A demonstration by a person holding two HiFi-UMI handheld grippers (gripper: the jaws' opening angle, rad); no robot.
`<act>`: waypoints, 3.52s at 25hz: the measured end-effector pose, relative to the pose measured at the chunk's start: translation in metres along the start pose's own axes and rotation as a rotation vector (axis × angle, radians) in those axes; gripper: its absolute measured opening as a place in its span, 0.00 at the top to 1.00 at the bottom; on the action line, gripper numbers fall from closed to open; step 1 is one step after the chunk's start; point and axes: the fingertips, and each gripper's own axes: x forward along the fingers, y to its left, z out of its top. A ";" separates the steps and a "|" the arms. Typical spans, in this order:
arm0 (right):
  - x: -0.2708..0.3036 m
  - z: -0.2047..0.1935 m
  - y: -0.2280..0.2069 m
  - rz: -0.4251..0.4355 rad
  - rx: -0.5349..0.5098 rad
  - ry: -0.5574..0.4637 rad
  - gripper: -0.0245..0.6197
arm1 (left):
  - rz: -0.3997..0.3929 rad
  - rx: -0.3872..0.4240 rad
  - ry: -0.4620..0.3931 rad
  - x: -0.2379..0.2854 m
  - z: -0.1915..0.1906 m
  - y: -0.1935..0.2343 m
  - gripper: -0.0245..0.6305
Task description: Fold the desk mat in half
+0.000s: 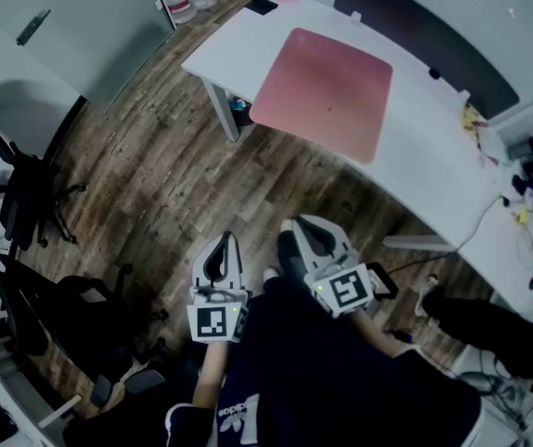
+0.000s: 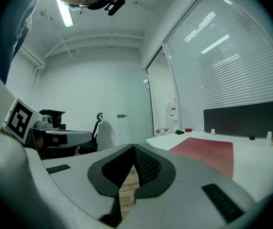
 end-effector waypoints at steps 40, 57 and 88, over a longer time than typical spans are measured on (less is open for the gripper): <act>0.140 0.036 -0.201 -0.093 0.000 0.017 0.96 | -0.081 0.007 -0.006 0.258 0.041 0.024 0.96; 0.251 0.069 -0.205 -0.220 -0.038 0.060 0.96 | -0.242 0.023 0.001 0.351 0.083 0.112 0.96; 0.311 0.038 -0.172 -0.172 -0.088 0.194 0.96 | -0.264 0.014 0.106 0.360 0.056 0.163 0.96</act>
